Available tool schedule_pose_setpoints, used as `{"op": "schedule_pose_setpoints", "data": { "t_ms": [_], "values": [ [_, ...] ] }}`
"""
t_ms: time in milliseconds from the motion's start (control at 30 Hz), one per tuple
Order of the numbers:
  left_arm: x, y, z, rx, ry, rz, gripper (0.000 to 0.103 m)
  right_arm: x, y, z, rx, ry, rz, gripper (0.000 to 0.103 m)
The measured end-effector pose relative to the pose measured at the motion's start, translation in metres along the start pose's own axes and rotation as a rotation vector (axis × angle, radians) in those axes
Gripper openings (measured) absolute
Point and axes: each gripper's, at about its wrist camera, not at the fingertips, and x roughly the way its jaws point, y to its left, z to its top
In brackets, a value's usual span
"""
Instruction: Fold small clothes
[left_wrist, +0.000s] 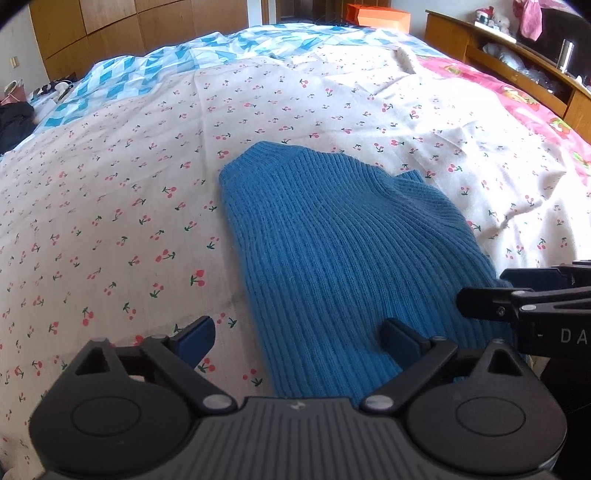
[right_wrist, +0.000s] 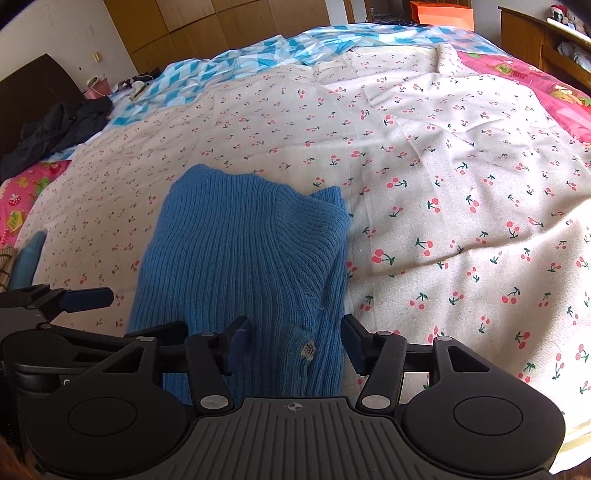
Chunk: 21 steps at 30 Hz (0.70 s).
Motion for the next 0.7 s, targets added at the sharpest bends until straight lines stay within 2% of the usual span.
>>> {"op": "schedule_pose_setpoints", "data": {
  "t_ms": [333, 533, 700],
  "values": [
    [-0.007, -0.001, -0.01, -0.011, 0.029, 0.008, 0.102, -0.012, 0.013, -0.017, 0.006, 0.011, -0.014, 0.059],
    [-0.008, -0.001, -0.022, -0.025, 0.085, 0.025, 0.103, -0.024, 0.024, -0.034, 0.012, 0.022, -0.05, 0.063],
    [-0.016, 0.003, -0.032, -0.053, 0.089, 0.01, 0.103, -0.033, 0.033, -0.047, 0.001, 0.028, -0.088, 0.065]
  ]
}}
